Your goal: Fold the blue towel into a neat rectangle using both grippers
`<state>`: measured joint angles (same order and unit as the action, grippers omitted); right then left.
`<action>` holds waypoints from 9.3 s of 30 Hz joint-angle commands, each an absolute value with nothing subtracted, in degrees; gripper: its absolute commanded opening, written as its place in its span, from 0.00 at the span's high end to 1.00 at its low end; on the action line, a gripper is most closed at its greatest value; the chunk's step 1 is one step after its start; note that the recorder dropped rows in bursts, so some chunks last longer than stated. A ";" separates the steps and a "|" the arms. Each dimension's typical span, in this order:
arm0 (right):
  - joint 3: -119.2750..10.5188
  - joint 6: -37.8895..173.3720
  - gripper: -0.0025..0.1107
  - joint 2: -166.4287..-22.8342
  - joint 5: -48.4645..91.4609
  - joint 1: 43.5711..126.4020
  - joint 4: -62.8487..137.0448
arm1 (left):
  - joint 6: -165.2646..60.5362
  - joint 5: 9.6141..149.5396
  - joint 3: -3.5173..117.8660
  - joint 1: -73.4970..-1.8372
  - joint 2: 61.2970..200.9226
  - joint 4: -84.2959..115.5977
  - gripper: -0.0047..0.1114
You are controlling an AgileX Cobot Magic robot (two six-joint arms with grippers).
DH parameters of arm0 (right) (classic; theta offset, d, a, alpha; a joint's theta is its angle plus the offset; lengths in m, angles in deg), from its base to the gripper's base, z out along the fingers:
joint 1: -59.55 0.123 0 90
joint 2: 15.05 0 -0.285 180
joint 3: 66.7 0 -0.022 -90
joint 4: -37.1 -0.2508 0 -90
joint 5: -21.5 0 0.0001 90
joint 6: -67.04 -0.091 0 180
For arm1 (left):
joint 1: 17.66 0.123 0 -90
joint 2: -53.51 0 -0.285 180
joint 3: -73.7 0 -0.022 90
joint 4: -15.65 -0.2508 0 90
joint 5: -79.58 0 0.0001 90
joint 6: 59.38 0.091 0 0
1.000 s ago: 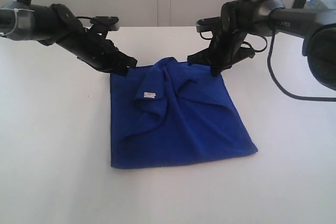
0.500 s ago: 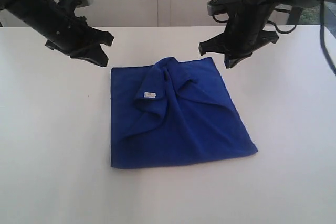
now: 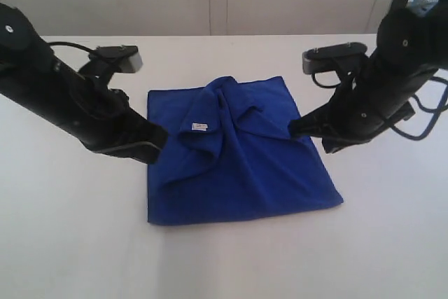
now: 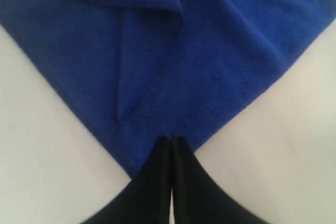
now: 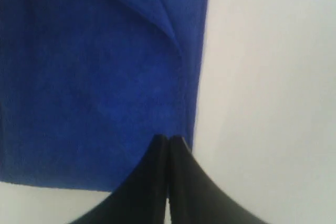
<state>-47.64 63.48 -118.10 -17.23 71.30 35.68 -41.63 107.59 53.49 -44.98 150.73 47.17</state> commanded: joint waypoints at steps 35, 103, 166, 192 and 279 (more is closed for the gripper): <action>-37.91 62.52 0.98 -124.30 -7.64 73.12 35.56 | -41.44 106.67 51.81 -49.73 164.88 43.43 0.96; -38.03 58.84 0.98 -122.79 -16.73 74.51 30.54 | -41.55 112.87 53.70 -49.73 161.95 30.65 0.96; -41.15 73.36 0.97 -110.09 -5.70 70.36 20.62 | -49.09 107.22 59.31 -49.73 151.13 27.52 0.96; -66.93 96.38 0.84 -141.78 -6.38 62.93 -11.09 | -46.98 97.59 67.92 -49.73 165.39 24.79 0.96; -70.21 96.87 0.98 -134.47 -4.97 65.12 5.62 | -47.21 99.57 67.92 -49.73 165.39 24.91 0.96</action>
